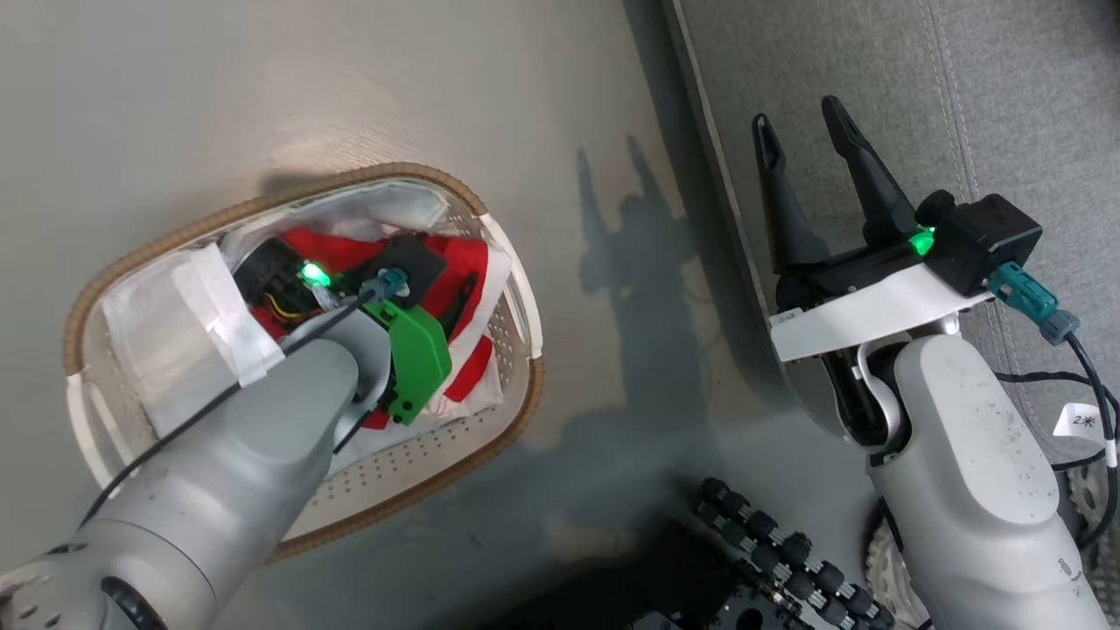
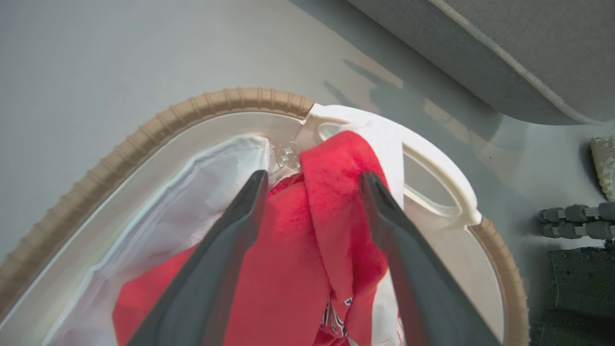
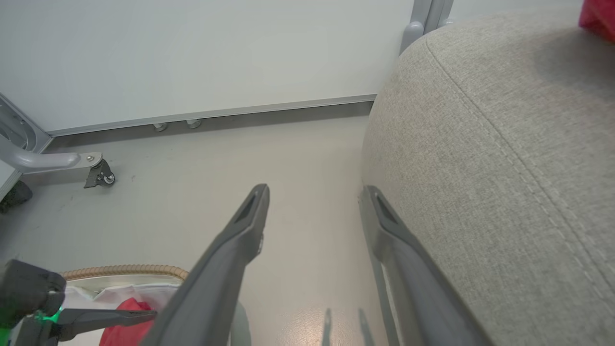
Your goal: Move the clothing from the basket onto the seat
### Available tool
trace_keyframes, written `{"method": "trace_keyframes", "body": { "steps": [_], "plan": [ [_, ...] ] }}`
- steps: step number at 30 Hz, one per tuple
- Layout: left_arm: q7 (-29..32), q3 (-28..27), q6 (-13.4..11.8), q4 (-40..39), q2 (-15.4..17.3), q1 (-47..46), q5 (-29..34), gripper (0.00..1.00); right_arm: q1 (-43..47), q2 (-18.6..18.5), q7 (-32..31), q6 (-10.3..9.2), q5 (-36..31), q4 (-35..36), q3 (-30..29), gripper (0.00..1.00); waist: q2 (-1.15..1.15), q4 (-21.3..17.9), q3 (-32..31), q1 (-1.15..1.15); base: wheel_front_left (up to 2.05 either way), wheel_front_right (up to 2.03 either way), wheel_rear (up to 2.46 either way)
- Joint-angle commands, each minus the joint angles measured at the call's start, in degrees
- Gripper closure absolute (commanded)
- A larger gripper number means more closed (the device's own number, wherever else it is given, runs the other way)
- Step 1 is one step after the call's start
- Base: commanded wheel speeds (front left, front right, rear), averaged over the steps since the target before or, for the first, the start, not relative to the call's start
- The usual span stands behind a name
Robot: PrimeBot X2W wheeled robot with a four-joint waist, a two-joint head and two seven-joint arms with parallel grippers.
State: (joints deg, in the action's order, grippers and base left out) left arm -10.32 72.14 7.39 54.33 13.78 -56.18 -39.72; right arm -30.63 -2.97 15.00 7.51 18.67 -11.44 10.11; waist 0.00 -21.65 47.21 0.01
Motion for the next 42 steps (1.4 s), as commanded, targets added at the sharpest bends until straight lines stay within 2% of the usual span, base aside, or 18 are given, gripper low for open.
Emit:
{"method": "trace_keyframes", "body": {
  "steps": [1,9,13,14,15,18,24,32,37,39,42],
  "plan": [
    [0.49,0.49,0.18,-0.30,0.84,-1.53,-1.10,0.00,-0.64,0.07,0.27,-0.04,0.38,0.27,0.11,0.00,0.00,-1.41,2.03,-0.01,0.00,0.00,0.00],
    [9.50,1.26,0.18,-4.59,2.90,-1.91,-3.41,0.00,-0.46,0.05,0.27,-0.04,0.18,0.23,0.30,0.00,0.00,-1.08,2.93,-0.01,0.00,0.00,0.00],
    [11.47,1.28,0.17,-4.82,3.53,-1.29,-5.22,0.00,-0.67,0.04,0.27,-0.04,-0.23,0.27,0.04,0.00,0.00,-0.71,3.12,-0.01,0.00,0.00,0.00],
    [11.93,1.28,0.18,-5.07,3.49,-0.65,-4.98,0.55,-0.84,0.02,0.27,-0.04,-0.28,0.18,0.02,0.00,0.00,-0.67,3.12,-0.01,0.00,0.00,0.00],
    [11.79,1.30,0.18,-5.03,3.66,-0.13,-5.42,1.00,-1.07,0.02,0.27,-0.04,-0.30,0.11,0.03,0.00,0.00,-0.59,3.09,-0.01,0.00,0.00,0.00],
    [10.49,1.26,0.18,-4.38,3.87,0.67,-7.42,1.00,-1.60,0.02,0.27,-0.04,-0.13,-0.14,0.18,0.00,0.00,-0.35,2.57,-0.01,0.00,0.00,0.00],
    [4.86,1.26,0.18,-1.91,1.80,4.31,-10.72,1.00,-1.51,0.00,0.27,-0.04,-0.57,-0.98,0.03,0.00,0.00,1.28,-1.02,-0.01,0.00,0.00,0.00],
    [-2.19,1.27,0.18,0.34,-1.25,9.52,-17.00,1.00,0.66,-0.04,0.27,-0.04,-2.28,-2.58,-0.68,0.00,0.00,4.85,-8.83,-0.01,0.00,0.00,0.00],
    [-4.54,0.99,0.18,-0.22,-2.29,12.30,-20.04,1.00,2.63,-0.04,0.27,-0.04,-2.72,-4.19,-1.41,0.00,0.00,7.58,-14.26,-0.01,0.00,0.00,0.00],
    [-4.92,0.39,0.18,-1.03,-2.58,13.50,-20.74,1.00,3.75,-0.06,0.27,-0.04,-2.81,-4.78,-1.52,0.00,0.00,8.67,-16.61,-0.01,0.00,0.00,0.00],
    [-4.91,-3.40,0.18,-3.79,-2.26,14.82,-19.87,1.00,5.40,-0.05,0.27,-0.04,-3.45,-5.62,-1.94,0.00,0.00,10.66,-20.08,-0.01,0.00,0.00,0.00]
  ]
}}
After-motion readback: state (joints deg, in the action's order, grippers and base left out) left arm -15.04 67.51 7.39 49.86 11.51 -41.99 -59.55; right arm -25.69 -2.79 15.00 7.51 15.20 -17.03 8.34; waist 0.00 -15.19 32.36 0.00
